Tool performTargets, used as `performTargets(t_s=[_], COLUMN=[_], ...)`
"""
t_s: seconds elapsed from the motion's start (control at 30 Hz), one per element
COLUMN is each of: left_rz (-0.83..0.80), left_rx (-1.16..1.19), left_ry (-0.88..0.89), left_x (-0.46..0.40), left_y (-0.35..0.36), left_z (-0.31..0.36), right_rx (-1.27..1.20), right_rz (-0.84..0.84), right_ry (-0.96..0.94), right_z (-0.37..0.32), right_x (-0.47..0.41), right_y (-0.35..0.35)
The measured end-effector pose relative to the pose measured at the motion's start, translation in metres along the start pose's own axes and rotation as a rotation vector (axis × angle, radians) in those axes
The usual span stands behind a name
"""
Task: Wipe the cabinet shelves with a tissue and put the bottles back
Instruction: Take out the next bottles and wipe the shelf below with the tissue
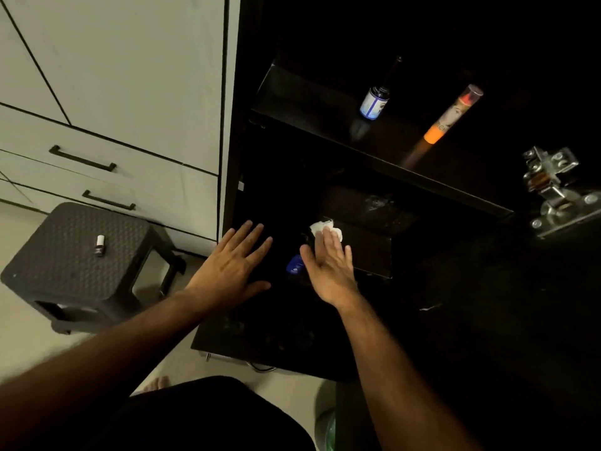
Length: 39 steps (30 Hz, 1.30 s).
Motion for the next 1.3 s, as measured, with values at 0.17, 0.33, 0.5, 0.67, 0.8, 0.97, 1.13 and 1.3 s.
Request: performTargets(t_s=[0.17,0.33,0.5,0.67,0.8,0.97,1.13,1.3], left_rz=[-0.026,-0.076,-0.125,-0.113,-0.092,-0.082,-0.045,-0.023], left_rx=[-0.083,-0.114,-0.137,-0.13,-0.132,-0.14,-0.114,-0.127], left_ry=[-0.024,0.026,0.093,0.142,0.149,0.141,0.096,0.06], left_x=[0.016,0.022,0.031,0.039,0.04,0.038,0.038,0.031], left_y=[0.011,0.01,0.004,-0.003,-0.01,-0.014,-0.016,-0.02], left_z=[-0.012,-0.019,-0.03,-0.045,-0.05,-0.051,-0.063,-0.069], right_rx=[0.068,0.0,0.015,0.0,-0.025,-0.011,-0.02,-0.099], right_rz=[0.022,0.023,-0.003,-0.047,-0.03,-0.064,-0.077,-0.009], right_ry=[0.228,0.226,0.096,0.353,0.342,0.101,0.362,0.407], right_z=[0.056,-0.006,-0.037,0.016,-0.045,-0.087,0.01,-0.015], right_x=[0.003,-0.022,0.0,0.017,-0.007,0.009,0.009,-0.03], right_y=[-0.011,-0.009,0.008,-0.005,-0.005,0.017,-0.01,-0.013])
Point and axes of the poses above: each hand's wrist, its own x-axis away from the middle knuckle, its own y-axis out of the palm, z = x × y, the point moved 9 cm from there along -x, towards the middle knuckle, and after that the axes turned 10 degrees about x, right-handed, at the moved point
